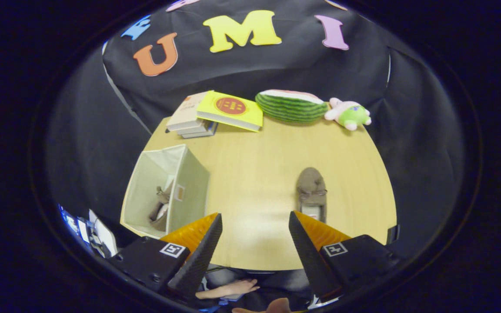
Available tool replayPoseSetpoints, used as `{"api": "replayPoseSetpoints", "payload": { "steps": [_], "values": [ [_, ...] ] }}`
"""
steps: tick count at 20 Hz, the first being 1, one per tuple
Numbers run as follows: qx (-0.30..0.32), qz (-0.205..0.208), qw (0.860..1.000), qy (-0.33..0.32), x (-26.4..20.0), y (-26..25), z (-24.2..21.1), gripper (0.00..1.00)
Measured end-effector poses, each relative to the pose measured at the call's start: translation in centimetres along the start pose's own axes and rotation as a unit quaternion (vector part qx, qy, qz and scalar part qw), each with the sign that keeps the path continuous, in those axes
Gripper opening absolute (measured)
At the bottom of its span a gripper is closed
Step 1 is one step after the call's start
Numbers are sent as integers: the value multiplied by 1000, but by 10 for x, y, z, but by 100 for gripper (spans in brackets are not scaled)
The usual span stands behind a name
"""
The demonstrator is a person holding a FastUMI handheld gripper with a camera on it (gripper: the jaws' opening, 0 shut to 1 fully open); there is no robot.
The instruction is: Open the storage box then place both shoes into the box .Put the left shoe in first, then the right shoe, with the right side of both shoes facing outward in a uniform manner.
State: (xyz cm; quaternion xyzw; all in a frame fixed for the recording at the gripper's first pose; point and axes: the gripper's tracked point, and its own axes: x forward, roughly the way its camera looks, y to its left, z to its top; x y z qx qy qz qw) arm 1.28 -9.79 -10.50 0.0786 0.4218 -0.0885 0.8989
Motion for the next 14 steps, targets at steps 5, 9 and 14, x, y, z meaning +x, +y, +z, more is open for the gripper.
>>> {"api": "replayPoseSetpoints", "payload": {
  "steps": [5,9,14],
  "values": [
    [53,-7,996,69,47,-74,-34,98],
    [71,-21,991,110,83,-126,-49,98],
    [88,10,985,148,123,-132,-57,94]
  ]
}}
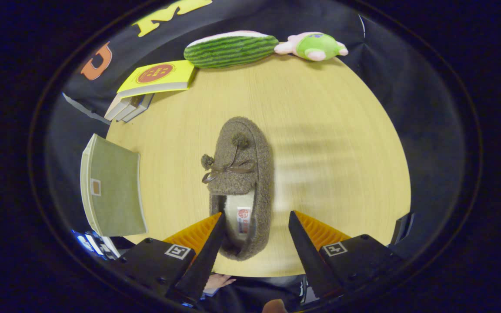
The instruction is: Open the storage box then place both shoes into the box .Put the left shoe in first, then the right shoe, with the right side of both shoes facing outward in a uniform manner.
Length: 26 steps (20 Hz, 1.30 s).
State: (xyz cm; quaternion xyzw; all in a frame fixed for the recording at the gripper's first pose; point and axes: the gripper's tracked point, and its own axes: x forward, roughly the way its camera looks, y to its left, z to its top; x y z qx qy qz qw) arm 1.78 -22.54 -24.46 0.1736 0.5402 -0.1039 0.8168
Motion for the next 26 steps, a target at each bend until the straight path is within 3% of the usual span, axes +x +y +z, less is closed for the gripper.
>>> {"api": "replayPoseSetpoints", "payload": {
  "steps": [2,4,9,12,15,16,19,26],
  "values": [
    [-7,-4,1000,1,11,-4,7,91],
    [-12,-16,1000,1,17,-10,13,80],
    [21,3,999,27,36,-10,8,48],
    [37,-2,999,32,37,-12,2,36],
    [66,-4,997,26,32,-9,5,12],
    [79,7,996,29,28,-2,1,8],
    [100,35,994,18,9,26,-4,7],
    [52,112,991,-46,-79,155,-18,7]
  ]
}}
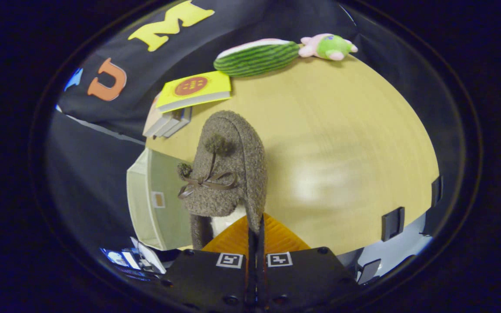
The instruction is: Open the storage box then place both shoes into the box .Put the left shoe in first, then the right shoe, with the right side of both shoes facing outward in a uniform manner.
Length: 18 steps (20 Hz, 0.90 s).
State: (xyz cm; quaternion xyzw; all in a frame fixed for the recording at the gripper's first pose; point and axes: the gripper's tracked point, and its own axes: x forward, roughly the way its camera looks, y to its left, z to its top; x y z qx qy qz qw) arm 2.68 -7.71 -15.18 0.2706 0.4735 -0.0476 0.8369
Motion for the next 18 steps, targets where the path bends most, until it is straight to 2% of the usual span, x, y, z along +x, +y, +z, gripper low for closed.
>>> {"api": "replayPoseSetpoints", "payload": {
  "steps": [3,9,18],
  "values": [
    [-40,25,999,-21,-14,69,-4,7],
    [-87,33,995,-17,0,164,-19,7],
    [-86,13,996,14,56,213,-29,7]
  ]
}}
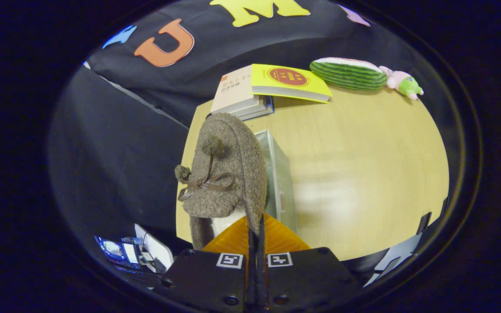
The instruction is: Open the storage box then place both shoes into the box .Put the left shoe in first, then the right shoe, with the right side of both shoes facing outward in a uniform manner.
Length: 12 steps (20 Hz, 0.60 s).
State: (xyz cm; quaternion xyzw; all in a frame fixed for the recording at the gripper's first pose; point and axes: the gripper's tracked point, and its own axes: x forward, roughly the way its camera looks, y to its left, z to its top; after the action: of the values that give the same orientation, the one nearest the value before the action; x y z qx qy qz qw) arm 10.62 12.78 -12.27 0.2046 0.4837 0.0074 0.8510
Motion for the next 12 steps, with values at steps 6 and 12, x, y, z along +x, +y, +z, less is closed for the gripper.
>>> {"api": "replayPoseSetpoints", "payload": {
  "steps": [6,12],
  "values": [
    [13,-19,999,23,28,-13,-14,7],
    [28,-11,1000,4,30,-16,-10,15]
  ]
}}
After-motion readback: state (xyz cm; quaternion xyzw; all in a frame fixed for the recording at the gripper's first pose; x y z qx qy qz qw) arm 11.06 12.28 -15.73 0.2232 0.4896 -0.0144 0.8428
